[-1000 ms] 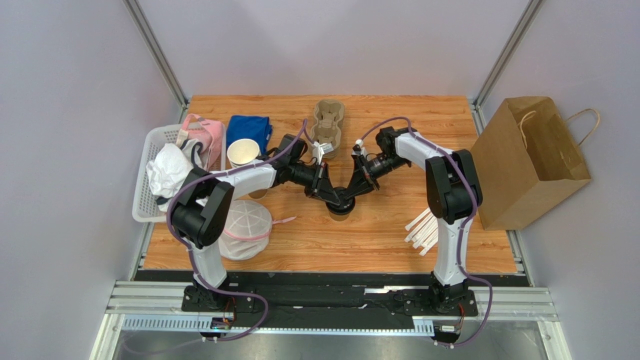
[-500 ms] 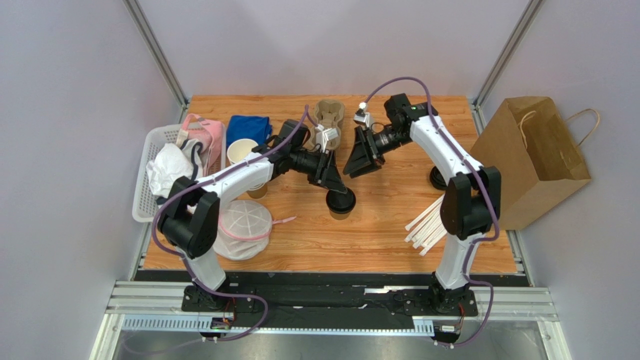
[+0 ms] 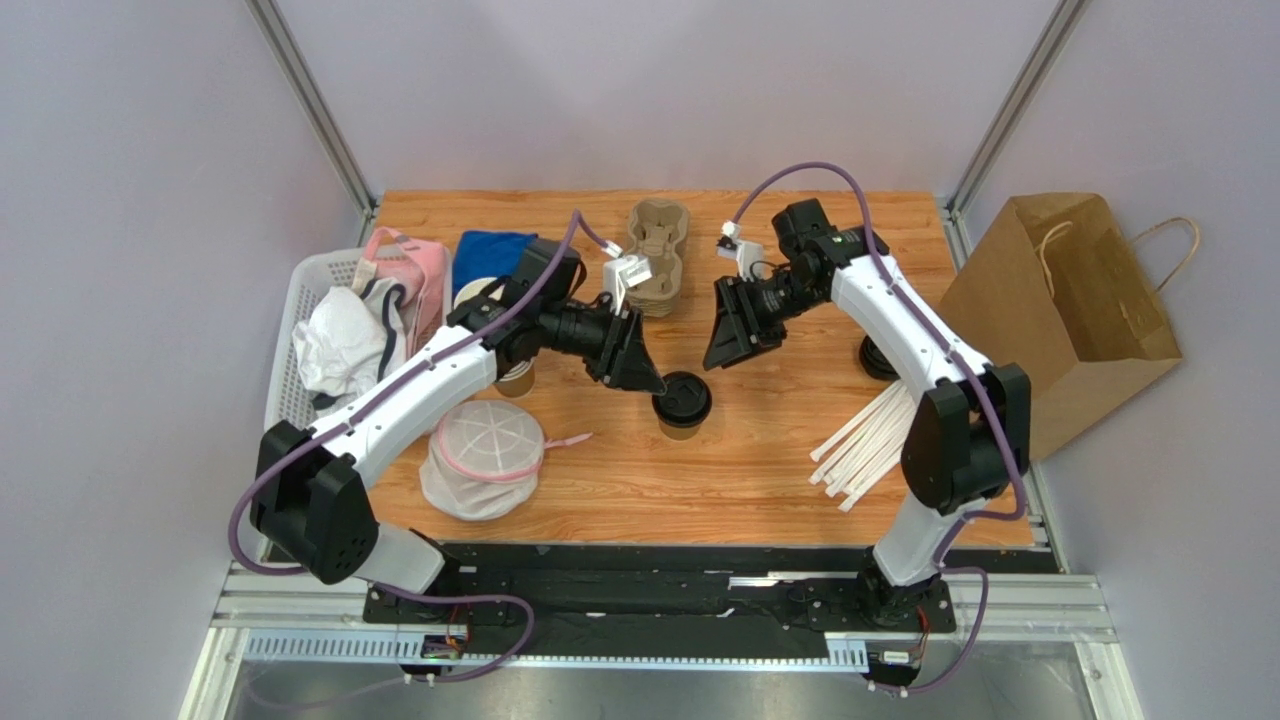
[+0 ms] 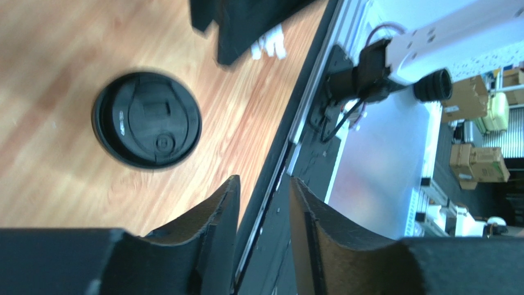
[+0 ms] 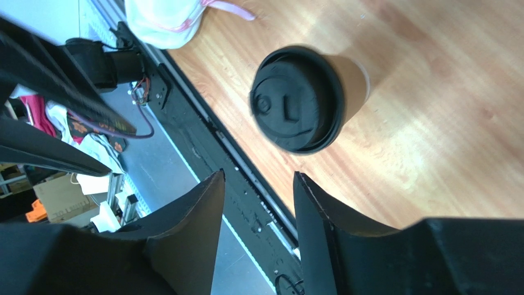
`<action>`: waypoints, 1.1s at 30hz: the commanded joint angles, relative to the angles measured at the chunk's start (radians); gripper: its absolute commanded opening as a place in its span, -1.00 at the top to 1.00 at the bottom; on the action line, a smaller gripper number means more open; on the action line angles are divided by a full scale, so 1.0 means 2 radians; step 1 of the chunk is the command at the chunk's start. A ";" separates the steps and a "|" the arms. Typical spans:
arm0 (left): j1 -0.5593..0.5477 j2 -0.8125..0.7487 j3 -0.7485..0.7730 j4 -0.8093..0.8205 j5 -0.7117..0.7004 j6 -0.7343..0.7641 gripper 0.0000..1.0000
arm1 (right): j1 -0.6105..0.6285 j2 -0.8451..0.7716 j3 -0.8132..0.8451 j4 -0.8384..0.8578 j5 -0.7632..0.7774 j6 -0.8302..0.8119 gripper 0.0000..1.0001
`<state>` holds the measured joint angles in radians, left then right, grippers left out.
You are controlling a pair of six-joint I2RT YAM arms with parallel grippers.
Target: Pack the takeout coffee
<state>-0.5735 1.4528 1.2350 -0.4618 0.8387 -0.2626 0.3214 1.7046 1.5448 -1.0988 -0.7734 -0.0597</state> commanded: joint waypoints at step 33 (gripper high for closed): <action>0.008 0.138 -0.049 0.191 -0.053 -0.120 -0.25 | -0.044 0.091 -0.050 0.046 -0.106 0.088 -0.12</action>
<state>-0.5667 1.7161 1.0698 -0.1505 0.7330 -0.5049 0.2424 1.9427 1.4582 -1.0035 -0.9543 0.1329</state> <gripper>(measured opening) 0.627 0.558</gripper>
